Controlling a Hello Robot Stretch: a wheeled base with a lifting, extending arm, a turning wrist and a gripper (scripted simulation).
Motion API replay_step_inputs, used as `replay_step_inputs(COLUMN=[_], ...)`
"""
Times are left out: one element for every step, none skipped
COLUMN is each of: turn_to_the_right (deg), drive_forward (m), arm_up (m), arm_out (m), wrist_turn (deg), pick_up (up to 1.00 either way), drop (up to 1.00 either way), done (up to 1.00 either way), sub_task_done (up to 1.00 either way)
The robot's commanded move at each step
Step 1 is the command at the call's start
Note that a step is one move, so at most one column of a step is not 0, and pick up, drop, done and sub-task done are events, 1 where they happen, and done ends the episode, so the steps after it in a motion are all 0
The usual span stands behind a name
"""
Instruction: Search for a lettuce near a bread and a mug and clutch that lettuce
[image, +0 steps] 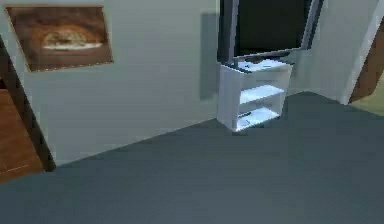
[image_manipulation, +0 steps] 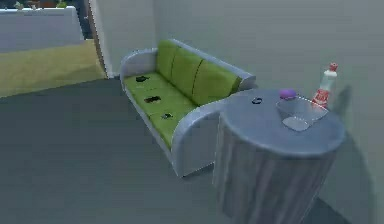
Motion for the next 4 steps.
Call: replay_step_inputs(turn_to_the_right=[45.0, 6.0, 0.0, 6.0], drive_forward=[0.00, 0.00, 0.85, 0.00], arm_up=[0.00, 0.00, 0.00, 0.00], arm_out=[0.00, 0.00, 0.00, 0.00], wrist_turn=[0.0, 0.0, 0.0, 0.0], pick_up=[0.00, 0.00, 0.00, 0.00], drop=[0.00, 0.00, 0.00, 0.00], done=[0.00, 0.00, 0.00, 0.00], sub_task_done=[0.00, 0.00, 0.00, 0.00])
